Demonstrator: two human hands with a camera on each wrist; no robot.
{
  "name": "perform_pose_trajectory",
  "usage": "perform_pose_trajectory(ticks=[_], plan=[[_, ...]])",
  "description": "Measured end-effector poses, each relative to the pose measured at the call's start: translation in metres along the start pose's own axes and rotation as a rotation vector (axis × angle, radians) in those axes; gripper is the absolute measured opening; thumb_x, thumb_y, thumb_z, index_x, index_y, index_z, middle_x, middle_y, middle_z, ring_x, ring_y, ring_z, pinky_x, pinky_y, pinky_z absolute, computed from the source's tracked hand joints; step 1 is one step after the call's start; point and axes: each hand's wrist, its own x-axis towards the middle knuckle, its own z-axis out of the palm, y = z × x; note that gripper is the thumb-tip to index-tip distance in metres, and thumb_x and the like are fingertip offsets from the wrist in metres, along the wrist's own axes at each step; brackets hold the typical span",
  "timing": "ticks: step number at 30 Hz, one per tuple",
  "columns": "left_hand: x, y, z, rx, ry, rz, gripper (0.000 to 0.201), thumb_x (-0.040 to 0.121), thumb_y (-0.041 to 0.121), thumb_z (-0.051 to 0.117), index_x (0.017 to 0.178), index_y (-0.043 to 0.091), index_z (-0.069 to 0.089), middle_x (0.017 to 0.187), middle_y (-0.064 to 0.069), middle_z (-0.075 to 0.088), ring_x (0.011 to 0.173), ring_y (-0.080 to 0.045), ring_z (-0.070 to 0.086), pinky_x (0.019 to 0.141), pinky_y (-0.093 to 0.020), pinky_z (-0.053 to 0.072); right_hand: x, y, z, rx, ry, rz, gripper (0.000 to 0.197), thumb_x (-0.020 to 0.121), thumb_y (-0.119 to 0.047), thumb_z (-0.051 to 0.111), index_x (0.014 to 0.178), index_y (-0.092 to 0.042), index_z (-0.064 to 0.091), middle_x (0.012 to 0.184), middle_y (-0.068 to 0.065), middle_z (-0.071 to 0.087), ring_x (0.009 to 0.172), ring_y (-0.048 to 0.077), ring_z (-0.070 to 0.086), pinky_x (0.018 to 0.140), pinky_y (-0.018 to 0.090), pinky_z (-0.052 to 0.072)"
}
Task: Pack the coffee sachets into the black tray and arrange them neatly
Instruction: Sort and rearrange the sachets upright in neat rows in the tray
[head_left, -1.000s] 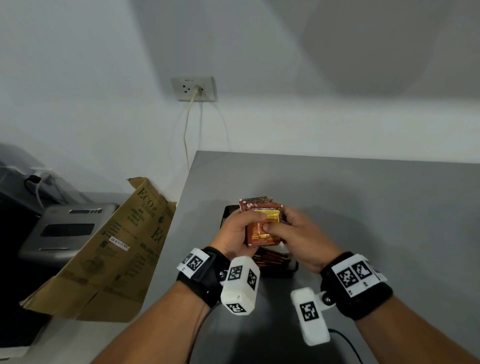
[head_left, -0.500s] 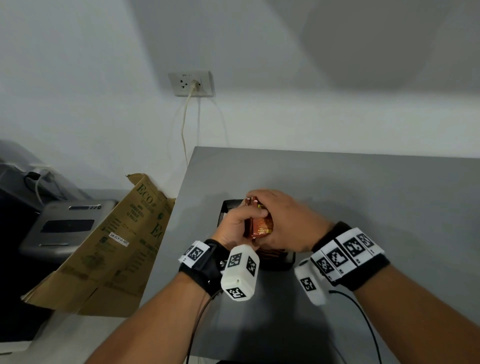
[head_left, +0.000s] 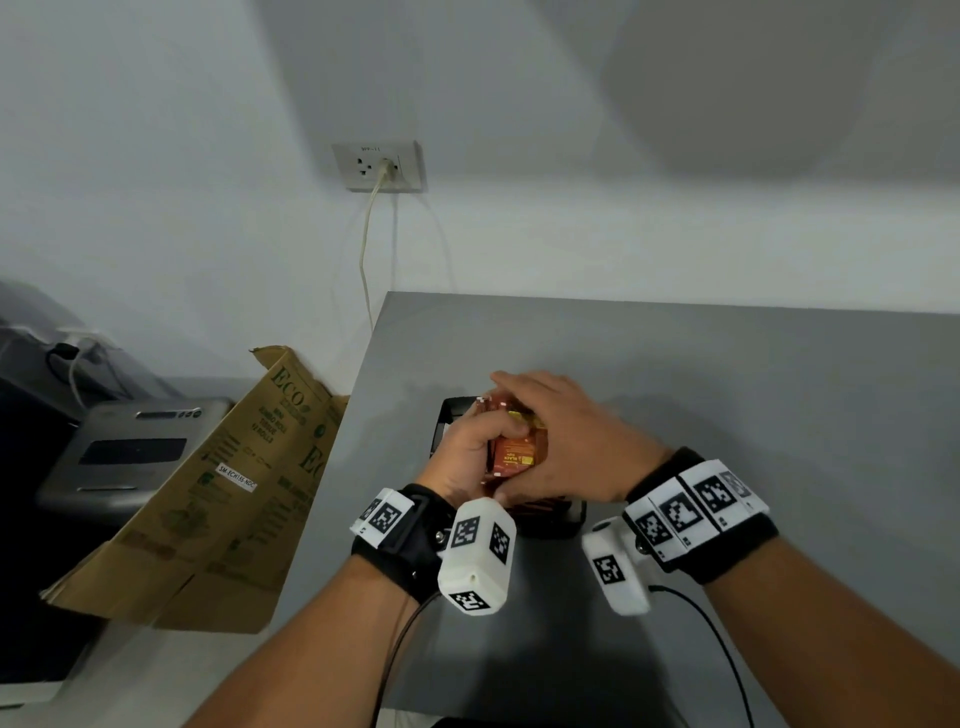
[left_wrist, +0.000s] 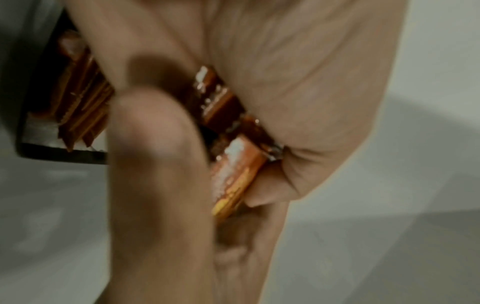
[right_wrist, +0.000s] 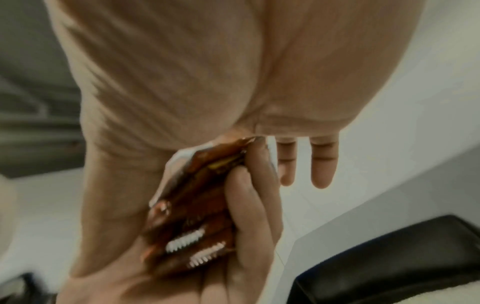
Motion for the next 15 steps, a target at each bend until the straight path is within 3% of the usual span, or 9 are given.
perform_pose_trajectory(ticks=[2, 3, 7, 12, 15], plan=[[0.002, 0.002, -0.003, -0.031, 0.012, 0.016, 0.062, 0.063, -0.003, 0.066, 0.125, 0.007, 0.060, 0.102, -0.023, 0.068, 0.087, -0.035, 0.069, 0.070, -0.042, 0.057, -0.003, 0.007, -0.002, 0.245, 0.087, 0.058, 0.102, 0.068, -0.054, 0.084, 0.152, -0.035, 0.032, 0.138, -0.018, 0.038, 0.120, -0.005, 0.042, 0.103, 0.022, 0.037], [0.002, 0.004, -0.005, -0.040, 0.012, 0.025, 0.060, 0.068, -0.003, 0.064, 0.127, 0.009, 0.060, 0.103, -0.023, 0.068, 0.088, -0.036, 0.069, 0.070, -0.044, 0.058, -0.005, 0.011, -0.001, 0.341, 0.137, 0.092, 0.091, 0.071, -0.053, 0.082, 0.149, -0.036, 0.038, 0.134, -0.018, 0.042, 0.115, -0.004, 0.048, 0.099, 0.023, 0.044], [0.003, 0.004, -0.008, -0.019, 0.032, 0.060, 0.058, 0.071, -0.002, 0.069, 0.127, 0.012, 0.058, 0.114, -0.025, 0.064, 0.096, -0.040, 0.067, 0.078, -0.048, 0.058, -0.009, 0.021, 0.003, 0.604, 0.206, 0.155, 0.054, 0.079, -0.025, 0.083, 0.128, -0.027, 0.061, 0.116, -0.004, 0.068, 0.099, 0.014, 0.071, 0.083, 0.033, 0.061], [0.003, -0.001, -0.011, -0.052, 0.059, 0.056, 0.053, 0.075, 0.008, 0.070, 0.126, 0.013, 0.057, 0.106, -0.018, 0.068, 0.082, -0.033, 0.068, 0.064, -0.038, 0.056, -0.005, 0.024, 0.008, 0.670, 0.381, 0.175, 0.030, 0.078, -0.008, 0.082, 0.102, -0.022, 0.072, 0.095, 0.000, 0.076, 0.086, 0.017, 0.073, 0.079, 0.038, 0.061], [0.002, 0.001, -0.015, -0.077, 0.073, 0.048, 0.057, 0.071, 0.002, 0.066, 0.127, 0.011, 0.055, 0.094, -0.019, 0.071, 0.074, -0.033, 0.069, 0.058, -0.038, 0.057, -0.006, 0.026, 0.002, 0.593, 0.575, 0.168, 0.015, 0.081, -0.012, 0.080, 0.089, -0.020, 0.070, 0.085, -0.002, 0.073, 0.073, 0.009, 0.067, 0.069, 0.025, 0.055]])
